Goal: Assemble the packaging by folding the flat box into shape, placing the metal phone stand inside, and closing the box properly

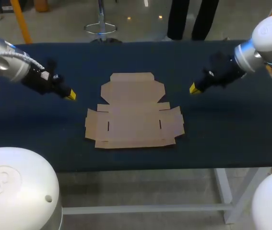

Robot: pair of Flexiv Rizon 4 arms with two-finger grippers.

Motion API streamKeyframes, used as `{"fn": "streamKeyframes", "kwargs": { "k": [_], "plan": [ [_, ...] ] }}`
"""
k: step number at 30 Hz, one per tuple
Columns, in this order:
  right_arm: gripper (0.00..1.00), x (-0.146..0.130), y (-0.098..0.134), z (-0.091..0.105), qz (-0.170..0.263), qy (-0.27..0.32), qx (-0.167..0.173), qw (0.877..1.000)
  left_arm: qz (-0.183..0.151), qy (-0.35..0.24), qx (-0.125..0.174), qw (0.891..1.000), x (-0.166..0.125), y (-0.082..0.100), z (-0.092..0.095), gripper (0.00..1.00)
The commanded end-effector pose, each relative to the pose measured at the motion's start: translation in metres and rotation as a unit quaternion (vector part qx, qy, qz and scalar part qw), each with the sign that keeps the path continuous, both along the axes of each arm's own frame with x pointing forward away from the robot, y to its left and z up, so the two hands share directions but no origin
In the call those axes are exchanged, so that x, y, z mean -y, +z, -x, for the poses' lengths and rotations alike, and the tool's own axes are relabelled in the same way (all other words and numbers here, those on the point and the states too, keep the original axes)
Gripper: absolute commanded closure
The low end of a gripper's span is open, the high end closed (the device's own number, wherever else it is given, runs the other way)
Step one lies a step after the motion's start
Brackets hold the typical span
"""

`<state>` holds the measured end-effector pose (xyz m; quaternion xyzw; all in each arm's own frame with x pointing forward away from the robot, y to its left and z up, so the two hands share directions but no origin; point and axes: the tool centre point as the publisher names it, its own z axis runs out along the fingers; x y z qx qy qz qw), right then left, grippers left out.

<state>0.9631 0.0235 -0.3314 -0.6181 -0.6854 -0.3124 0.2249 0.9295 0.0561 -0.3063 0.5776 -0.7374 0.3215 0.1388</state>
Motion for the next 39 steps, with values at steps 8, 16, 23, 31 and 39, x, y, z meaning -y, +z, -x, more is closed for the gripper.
{"fn": "streamKeyframes", "kwargs": {
  "k": [8,16,23,31,39],
  "plan": [
    [1.0,-0.018,-0.029,-0.017,-0.004,0.015,-0.029,0.999,0.002,-0.04,-0.023,0.999,0.018,-0.027,-0.031,1.0],
    [1.0,-0.025,-0.043,-0.02,-0.001,0.013,-0.038,0.999,0.005,-0.042,-0.041,0.998,0.024,-0.043,-0.039,1.0],
    [1.0,-0.029,-0.057,-0.022,-0.004,0.011,-0.049,0.999,0.009,-0.053,-0.051,0.997,0.028,-0.055,-0.045,1.0],
    [1.0,-0.034,-0.067,-0.026,-0.002,0.012,-0.054,0.998,0.017,-0.063,-0.05,0.997,0.032,-0.068,-0.047,1.0],
    [1.0,-0.037,-0.072,-0.03,-0.008,0.008,-0.057,0.998,0.035,-0.061,-0.046,0.996,0.037,-0.08,-0.049,1.0]
  ]
}}
